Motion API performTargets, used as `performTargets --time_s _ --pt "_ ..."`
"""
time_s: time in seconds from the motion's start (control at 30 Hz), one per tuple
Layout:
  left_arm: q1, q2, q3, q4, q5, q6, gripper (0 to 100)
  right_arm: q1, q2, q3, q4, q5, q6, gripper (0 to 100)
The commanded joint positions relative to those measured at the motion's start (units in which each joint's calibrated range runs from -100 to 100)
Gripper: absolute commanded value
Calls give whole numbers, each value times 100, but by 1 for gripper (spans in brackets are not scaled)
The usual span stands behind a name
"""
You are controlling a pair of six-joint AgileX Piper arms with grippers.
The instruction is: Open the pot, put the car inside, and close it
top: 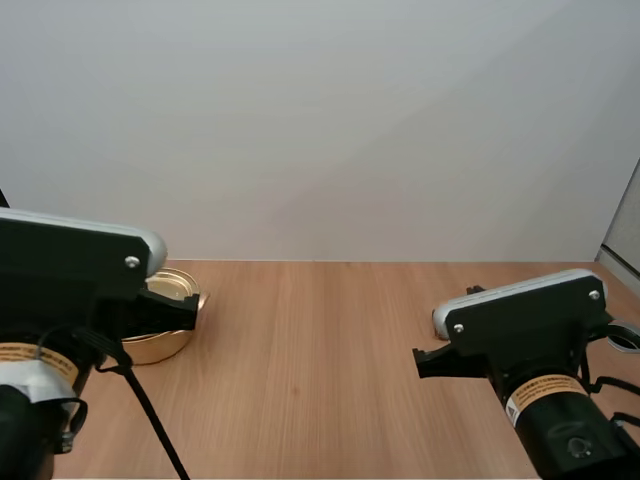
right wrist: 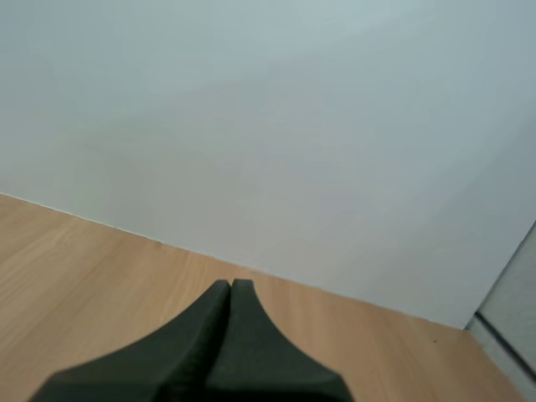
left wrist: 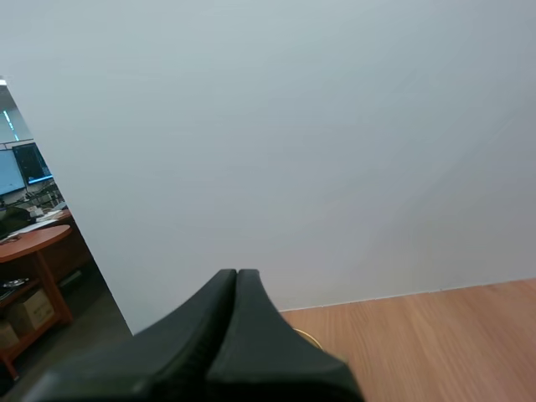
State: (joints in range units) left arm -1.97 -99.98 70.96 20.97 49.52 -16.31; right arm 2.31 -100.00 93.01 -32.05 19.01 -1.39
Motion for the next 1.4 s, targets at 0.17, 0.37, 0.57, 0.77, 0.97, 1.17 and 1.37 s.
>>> performTargets --time_s 0.17,0.37,0.57,0.77,0.97,1.17,1.37 --pt "21 85 -766 80 303 -42 0 158 0 -2013 156 2133 -33 0" --pt "21 1234 -798 80 -1444 62 0 176 365 -2308 187 1860 -597 0" --pt "224 3301 -1480 48 -1084 602 0 176 1269 -2308 301 1874 -1339 0" --pt "335 5330 -2749 -50 -84 885 0 176 1468 -2308 293 2333 -1838 0" --pt "335 7132 -3546 189 1272 1419 0 190 1468 -2294 389 2422 -1838 0" --pt "545 8246 -4162 188 2393 1377 0 319 1468 -2294 236 2753 -1923 0" --pt "649 8355 -4262 145 2160 1519 1 368 1368 -2294 300 3312 -1923 0"
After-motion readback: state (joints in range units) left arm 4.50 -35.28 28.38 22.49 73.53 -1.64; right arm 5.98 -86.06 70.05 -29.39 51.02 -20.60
